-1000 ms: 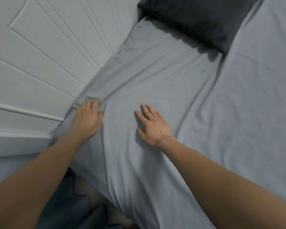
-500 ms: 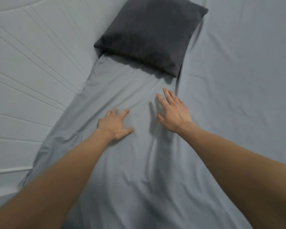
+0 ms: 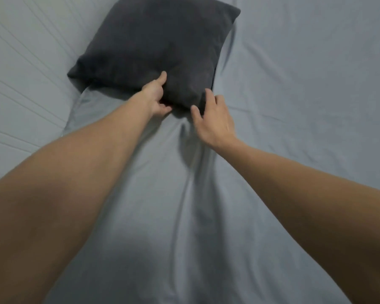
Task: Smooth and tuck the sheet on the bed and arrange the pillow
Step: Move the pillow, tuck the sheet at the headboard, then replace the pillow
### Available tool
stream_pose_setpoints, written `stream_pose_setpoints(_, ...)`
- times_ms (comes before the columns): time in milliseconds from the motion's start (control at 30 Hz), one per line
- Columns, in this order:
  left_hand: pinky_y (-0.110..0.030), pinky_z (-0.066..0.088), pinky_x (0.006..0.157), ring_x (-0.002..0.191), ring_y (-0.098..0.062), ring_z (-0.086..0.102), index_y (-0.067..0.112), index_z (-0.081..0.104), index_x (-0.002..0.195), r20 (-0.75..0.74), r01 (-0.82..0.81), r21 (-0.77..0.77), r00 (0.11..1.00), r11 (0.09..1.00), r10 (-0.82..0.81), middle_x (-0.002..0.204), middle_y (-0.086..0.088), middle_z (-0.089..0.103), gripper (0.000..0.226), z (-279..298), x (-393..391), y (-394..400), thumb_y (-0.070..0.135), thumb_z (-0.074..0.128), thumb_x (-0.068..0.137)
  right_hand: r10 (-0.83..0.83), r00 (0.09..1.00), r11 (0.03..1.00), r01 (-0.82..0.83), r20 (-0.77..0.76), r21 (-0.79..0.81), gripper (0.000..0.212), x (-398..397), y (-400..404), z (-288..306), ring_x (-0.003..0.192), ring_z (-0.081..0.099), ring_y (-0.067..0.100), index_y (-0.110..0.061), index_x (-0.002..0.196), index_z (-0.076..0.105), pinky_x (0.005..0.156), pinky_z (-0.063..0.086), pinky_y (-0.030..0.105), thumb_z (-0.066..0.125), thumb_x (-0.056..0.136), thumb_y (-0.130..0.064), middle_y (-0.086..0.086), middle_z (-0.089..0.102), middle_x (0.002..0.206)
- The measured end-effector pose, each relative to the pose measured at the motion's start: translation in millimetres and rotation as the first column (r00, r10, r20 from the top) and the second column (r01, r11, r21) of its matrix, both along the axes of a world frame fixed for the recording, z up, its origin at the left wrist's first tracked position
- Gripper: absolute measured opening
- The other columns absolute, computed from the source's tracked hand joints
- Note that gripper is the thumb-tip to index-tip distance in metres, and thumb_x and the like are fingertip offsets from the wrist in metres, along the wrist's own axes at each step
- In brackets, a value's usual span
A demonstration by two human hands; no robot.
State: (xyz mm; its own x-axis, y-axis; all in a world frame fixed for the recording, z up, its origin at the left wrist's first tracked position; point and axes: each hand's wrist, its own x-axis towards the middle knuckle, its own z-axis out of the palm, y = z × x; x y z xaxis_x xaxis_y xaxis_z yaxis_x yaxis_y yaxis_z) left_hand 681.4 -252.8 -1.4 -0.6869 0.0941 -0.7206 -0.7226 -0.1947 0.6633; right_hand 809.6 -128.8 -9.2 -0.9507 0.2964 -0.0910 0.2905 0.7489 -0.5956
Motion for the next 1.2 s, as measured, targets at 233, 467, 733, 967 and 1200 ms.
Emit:
stream_pose_setpoints(233,-0.046,0.058,0.084,0.106,-0.027,0.067,0.001,0.054,0.123,-0.383,-0.245,0.176,0.875,0.953,0.296,0.121,-0.014,0.067,0.031,34.3,-3.7,11.5,0.014,0.061,0.095,-0.303,0.932,0.71,0.361,0.2,-0.604,0.055,-40.8,15.2,33.3,0.114,0.057,0.03,-0.011,0.12,0.056,0.108,0.043,0.047,0.048,0.096,-0.059,0.011,0.059,0.122)
stream_pose_setpoints(467,-0.036,0.046,0.106,0.119,-0.02,0.061,-0.003,0.06,0.121,-0.696,0.057,-0.049,0.714,0.997,-0.075,0.122,-0.011,0.066,0.029,93.3,41.7,12.2,0.012,0.058,0.097,-0.288,0.936,-0.057,0.193,0.201,-0.98,0.051,-52.3,46.2,123.6,0.118,0.066,0.033,-0.004,0.127,0.066,0.106,0.05,0.047,0.075,0.085,-0.032,0.014,0.07,0.125)
stream_pose_setpoints(733,-0.027,0.036,0.11,0.129,-0.008,0.05,0.016,0.059,0.128,-0.564,0.483,-0.424,0.521,0.766,-0.641,0.134,0.003,0.06,0.044,114.3,99.3,43.9,0.039,0.062,0.091,-0.401,0.862,-0.036,0.323,0.309,-0.946,0.04,13.6,118.2,153.4,0.109,0.07,0.03,0.004,0.129,0.062,0.087,0.06,0.037,0.061,0.093,-0.013,0.016,0.07,0.124)
stream_pose_setpoints(967,-0.036,0.05,0.087,0.091,-0.021,0.064,0.019,0.065,0.075,-0.353,0.357,-0.749,0.498,0.558,-0.792,0.092,-0.003,0.069,0.014,58.4,129.1,-7.5,0.006,0.06,0.072,-0.395,0.768,0.101,0.582,0.504,-0.807,0.026,62.3,161.4,118.9,0.08,0.077,0.023,-0.001,0.115,0.066,0.056,0.06,0.03,0.063,0.09,-0.007,0.011,0.078,0.1)
stream_pose_setpoints(1200,-0.033,0.044,0.098,0.113,-0.028,0.059,0.014,0.059,0.117,0.024,0.325,-0.88,0.759,0.347,-0.65,0.121,-0.01,0.064,0.04,-4.7,72.0,-72.0,0.025,0.069,0.081,-0.59,0.689,0.213,0.636,0.421,-0.741,0.061,63.6,171.2,66.2,0.099,0.072,0.029,-0.01,0.122,0.066,0.089,0.059,0.045,0.075,0.061,-0.013,0.009,0.074,0.113)
